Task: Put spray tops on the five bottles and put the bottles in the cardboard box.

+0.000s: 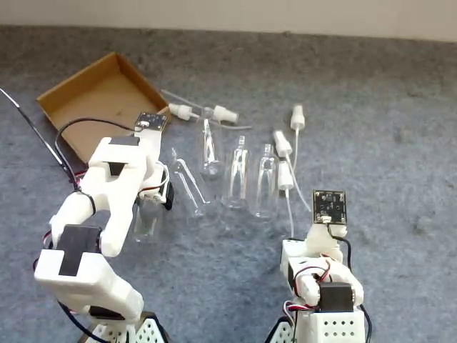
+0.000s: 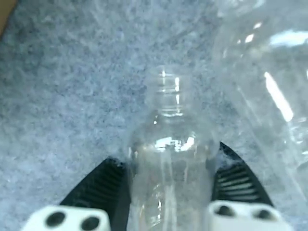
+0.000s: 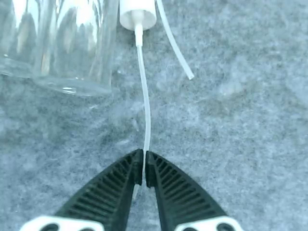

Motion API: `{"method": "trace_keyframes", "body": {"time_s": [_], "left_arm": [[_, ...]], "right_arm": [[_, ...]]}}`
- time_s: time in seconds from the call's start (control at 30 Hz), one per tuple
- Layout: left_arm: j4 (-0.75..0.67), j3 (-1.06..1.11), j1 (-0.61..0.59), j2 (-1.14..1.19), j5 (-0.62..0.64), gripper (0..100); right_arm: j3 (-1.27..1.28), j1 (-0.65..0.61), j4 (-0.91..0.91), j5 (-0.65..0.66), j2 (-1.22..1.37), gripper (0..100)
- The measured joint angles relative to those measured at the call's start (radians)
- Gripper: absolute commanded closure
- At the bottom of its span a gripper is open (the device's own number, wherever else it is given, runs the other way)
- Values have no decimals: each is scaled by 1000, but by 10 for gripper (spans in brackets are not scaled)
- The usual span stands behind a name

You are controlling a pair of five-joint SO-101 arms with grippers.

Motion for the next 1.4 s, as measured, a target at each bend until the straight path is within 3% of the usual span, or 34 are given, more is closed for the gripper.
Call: {"method": "trace_keyframes", "body": {"time_s": [0.07, 0.17, 0.27, 0.57, 1.1, 1.4], "left_arm": [[0, 0, 0, 0, 0, 925], [31, -17, 0, 0, -9, 769], [117, -71, -6, 0, -112, 672], [195, -95, -3, 6, -97, 752], [196, -95, -3, 14, -95, 701], [83, -14, -3, 15, -89, 702]], "right_arm": [[0, 0, 0, 0, 0, 987], [0, 0, 0, 0, 0, 987], [0, 0, 0, 0, 0, 987], [0, 0, 0, 0, 0, 987], [0, 0, 0, 0, 0, 987], [0, 0, 0, 0, 0, 987]]}}
